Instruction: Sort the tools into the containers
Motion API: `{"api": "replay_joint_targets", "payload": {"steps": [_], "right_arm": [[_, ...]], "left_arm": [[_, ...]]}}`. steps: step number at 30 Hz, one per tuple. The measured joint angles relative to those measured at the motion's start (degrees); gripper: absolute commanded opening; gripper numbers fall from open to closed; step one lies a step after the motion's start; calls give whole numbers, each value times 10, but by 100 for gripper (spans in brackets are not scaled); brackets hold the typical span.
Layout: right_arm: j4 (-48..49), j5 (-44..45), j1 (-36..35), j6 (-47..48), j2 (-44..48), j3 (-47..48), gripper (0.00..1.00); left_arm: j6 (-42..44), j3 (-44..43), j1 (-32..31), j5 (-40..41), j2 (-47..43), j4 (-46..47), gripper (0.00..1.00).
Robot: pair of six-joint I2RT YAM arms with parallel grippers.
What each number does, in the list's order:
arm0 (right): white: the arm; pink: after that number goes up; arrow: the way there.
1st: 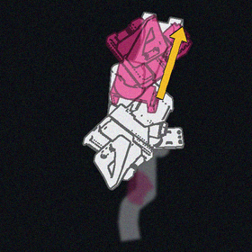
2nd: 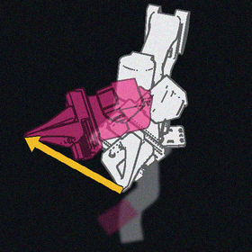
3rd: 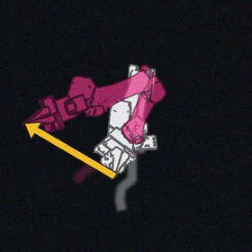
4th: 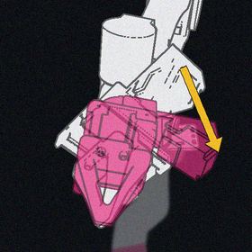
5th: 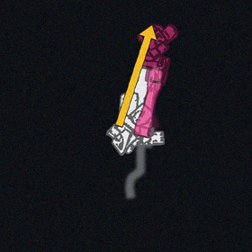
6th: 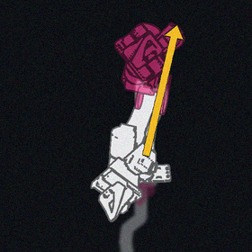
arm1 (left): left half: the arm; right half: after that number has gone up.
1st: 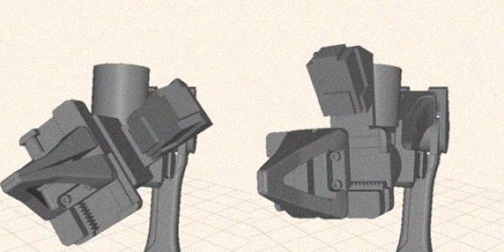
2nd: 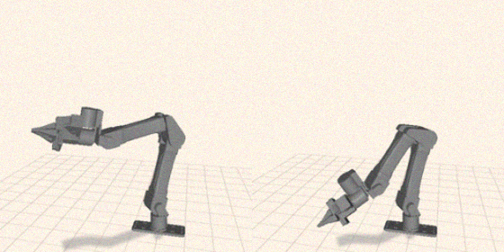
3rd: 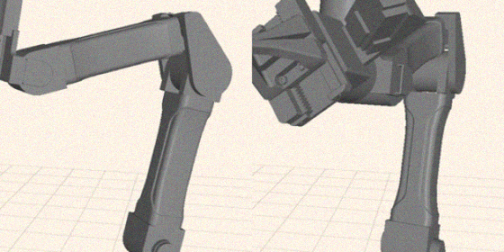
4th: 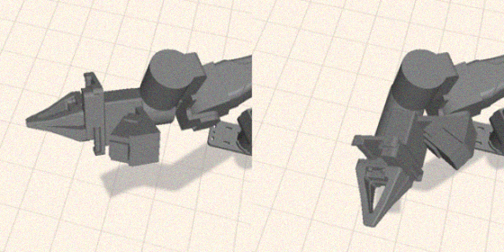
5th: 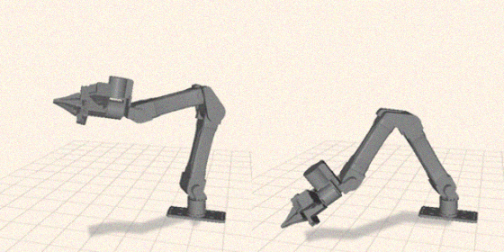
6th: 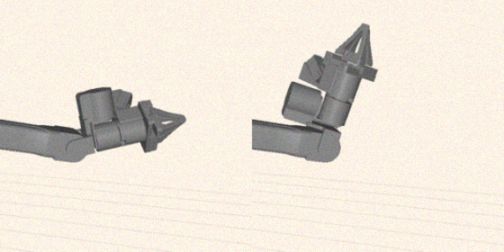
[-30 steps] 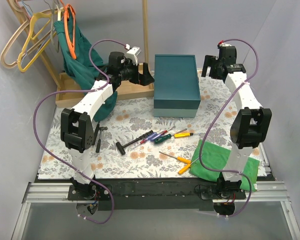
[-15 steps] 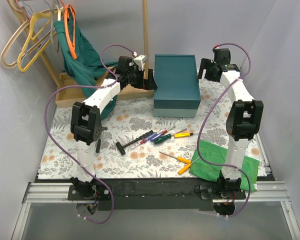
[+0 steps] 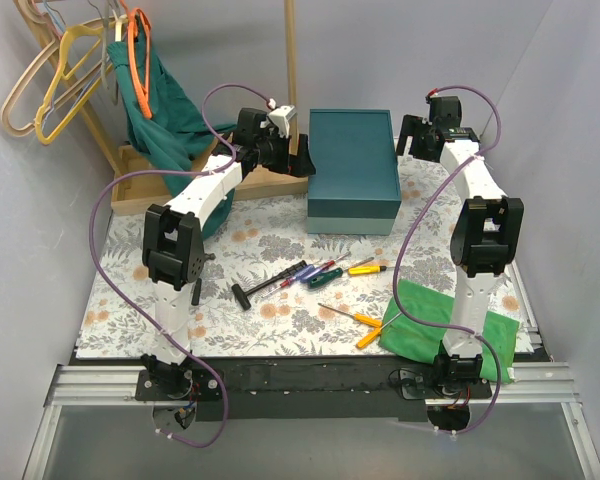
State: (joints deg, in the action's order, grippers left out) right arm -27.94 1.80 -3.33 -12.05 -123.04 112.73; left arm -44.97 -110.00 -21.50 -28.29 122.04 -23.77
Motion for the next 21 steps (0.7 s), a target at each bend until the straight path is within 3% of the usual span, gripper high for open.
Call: {"api": "replay_joint_targets", "payload": {"steps": [4,10,21], "right_arm": [[19,-39,12,-7,2,-15,89],[55,-189,50,-43,0,-64,87],[52,-156,51,-39,5,-66,86]], "left_arm": [[1,0,0,5,2,-5,98],[2,3,0,5,3,-11,98],[9,8,0,21,3,-16,98]]}}
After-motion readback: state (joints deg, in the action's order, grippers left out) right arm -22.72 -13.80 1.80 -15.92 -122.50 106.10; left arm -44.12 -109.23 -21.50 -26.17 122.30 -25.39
